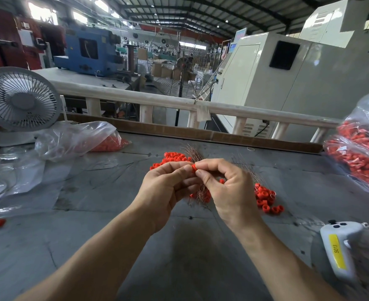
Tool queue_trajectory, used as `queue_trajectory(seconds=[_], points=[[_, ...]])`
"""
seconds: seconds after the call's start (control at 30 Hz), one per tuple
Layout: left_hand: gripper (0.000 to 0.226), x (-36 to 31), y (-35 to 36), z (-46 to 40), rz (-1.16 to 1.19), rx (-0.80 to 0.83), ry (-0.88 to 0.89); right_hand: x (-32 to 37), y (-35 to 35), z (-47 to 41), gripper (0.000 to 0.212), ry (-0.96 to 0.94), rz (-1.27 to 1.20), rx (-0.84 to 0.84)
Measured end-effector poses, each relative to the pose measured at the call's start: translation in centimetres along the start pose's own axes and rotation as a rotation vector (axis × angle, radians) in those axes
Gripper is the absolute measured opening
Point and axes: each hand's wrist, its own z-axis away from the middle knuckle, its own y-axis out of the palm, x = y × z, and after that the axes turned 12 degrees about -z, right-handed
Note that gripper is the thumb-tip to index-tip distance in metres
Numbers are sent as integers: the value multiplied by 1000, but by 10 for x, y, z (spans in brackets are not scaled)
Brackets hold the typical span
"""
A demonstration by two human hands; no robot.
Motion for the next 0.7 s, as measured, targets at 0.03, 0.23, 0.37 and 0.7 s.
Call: queue_trajectory(seconds=[0.03,0.23,0.37,0.7], points=[[11,0,0,0,-3,0,1,0,0,0,15,-1,0,6],[9,1,0,-1,-21,7,15,2,-1,0,22,-27,-11,22],[12,3,1,-2,-64,-19,71,1,-2,0,20,-34,11,26],[10,5,3,-2,-150,-58,137,-2,-3,0,8,-74,71,20]])
